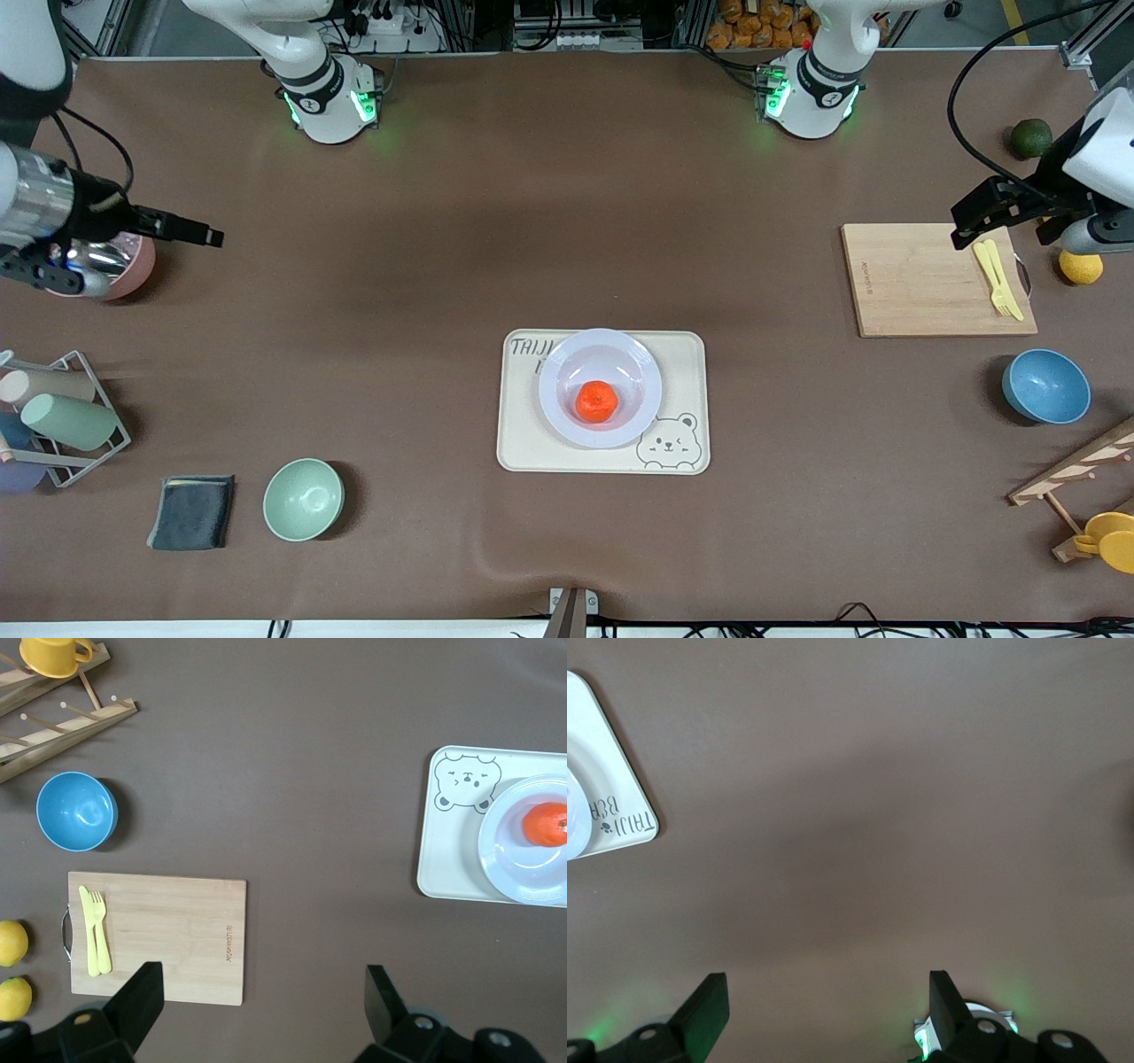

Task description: Place orange and plate with both arms

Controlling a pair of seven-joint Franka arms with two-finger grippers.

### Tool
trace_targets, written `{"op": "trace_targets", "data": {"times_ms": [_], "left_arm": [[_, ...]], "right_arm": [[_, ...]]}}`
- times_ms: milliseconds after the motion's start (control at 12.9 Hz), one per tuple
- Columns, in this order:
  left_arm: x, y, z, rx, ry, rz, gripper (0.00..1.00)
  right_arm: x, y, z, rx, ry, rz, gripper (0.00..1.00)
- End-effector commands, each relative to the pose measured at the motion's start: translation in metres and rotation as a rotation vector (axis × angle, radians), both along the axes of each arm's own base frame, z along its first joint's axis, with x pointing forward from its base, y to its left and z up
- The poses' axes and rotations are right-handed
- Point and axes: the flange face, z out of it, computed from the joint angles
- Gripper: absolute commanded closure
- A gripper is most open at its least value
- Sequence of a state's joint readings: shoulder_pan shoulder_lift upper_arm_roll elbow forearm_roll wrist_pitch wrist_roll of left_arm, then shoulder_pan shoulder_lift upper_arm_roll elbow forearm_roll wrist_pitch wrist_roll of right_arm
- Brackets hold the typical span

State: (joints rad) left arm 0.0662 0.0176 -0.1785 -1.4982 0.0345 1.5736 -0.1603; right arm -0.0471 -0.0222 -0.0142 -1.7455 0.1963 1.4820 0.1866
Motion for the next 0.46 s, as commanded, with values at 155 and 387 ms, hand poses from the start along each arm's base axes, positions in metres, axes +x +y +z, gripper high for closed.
{"op": "trace_targets", "data": {"times_ms": [155,387], "left_arm": [[-0.003,0.007,0.009,0.012,-0.021,-0.009,0.0],[-0.003,0.006,0.009,0.01,-0.021,-0.011,0.0]], "right_arm": [[-0.004,0.0,0.049,-0.047,-0.105,0.021,0.0],[0.003,0.002,0.057,-0.05,-0.151,0.021,0.0]]}}
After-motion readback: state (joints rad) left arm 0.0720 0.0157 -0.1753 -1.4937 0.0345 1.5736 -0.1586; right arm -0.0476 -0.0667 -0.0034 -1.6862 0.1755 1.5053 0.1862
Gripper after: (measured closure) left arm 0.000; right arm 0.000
